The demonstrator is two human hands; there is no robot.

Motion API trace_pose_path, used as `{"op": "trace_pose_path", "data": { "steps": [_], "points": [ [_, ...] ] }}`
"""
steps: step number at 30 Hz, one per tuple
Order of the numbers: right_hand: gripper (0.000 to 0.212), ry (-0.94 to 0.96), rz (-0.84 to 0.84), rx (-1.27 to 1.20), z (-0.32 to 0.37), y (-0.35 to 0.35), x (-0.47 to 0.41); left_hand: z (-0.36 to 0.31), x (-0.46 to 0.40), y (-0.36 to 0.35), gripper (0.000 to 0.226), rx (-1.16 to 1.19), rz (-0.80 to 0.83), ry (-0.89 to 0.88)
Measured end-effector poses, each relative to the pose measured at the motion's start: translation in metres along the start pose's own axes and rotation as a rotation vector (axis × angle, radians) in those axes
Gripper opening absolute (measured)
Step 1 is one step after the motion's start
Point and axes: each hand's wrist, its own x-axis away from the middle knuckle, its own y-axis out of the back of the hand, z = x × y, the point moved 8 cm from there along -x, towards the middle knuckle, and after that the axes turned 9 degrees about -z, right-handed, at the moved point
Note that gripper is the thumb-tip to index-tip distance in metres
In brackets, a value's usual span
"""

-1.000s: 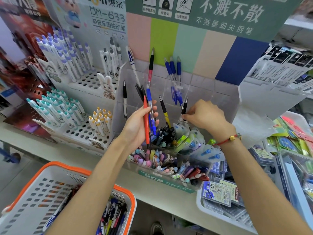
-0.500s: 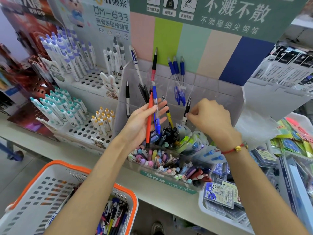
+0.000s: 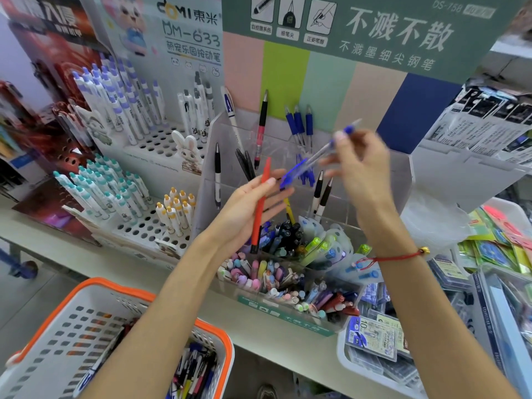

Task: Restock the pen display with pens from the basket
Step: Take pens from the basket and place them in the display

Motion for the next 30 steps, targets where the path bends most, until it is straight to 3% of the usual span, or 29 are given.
{"op": "trace_pose_path", "data": {
  "steps": [3,5,7,9,12,15,20,26,30],
  "points": [
    [0.016,0.229,-0.325,-0.08,0.026,0.031,-0.012,-0.004,-0.004,0.014,0.024,0.053,-0.084,-0.02],
    [0.011,0.364,-0.376,-0.027,0.038,0.029,-0.015,-0.005,-0.005,0.017,0.024,0.057,-0.094,-0.034],
    [0.006,0.447,-0.321,0.093,0.046,0.014,-0.018,-0.004,-0.006,0.017,0.024,0.075,-0.093,-0.041],
    [0.017,0.467,-0.226,0.28,0.048,-0.004,-0.029,-0.002,-0.004,0.014,0.025,0.114,-0.084,-0.023],
    [0.022,0.355,0.073,0.676,0.031,-0.038,-0.052,0.001,-0.003,0.009,0.033,0.194,-0.067,0.028],
    [0.019,0.281,0.283,0.866,0.013,-0.059,-0.055,0.002,-0.002,0.008,0.036,0.274,-0.065,0.04],
    [0.021,0.331,0.137,0.9,0.023,-0.051,-0.049,0.004,0.0,0.015,0.028,0.22,-0.098,0.033],
    [0.031,0.329,0.205,1.054,0.026,-0.056,-0.054,-0.005,0.006,0.023,0.023,0.072,-0.125,-0.031],
    [0.035,0.349,0.178,0.775,0.039,-0.045,-0.023,-0.017,0.012,0.026,0.022,-0.078,-0.167,-0.125]
  ]
}}
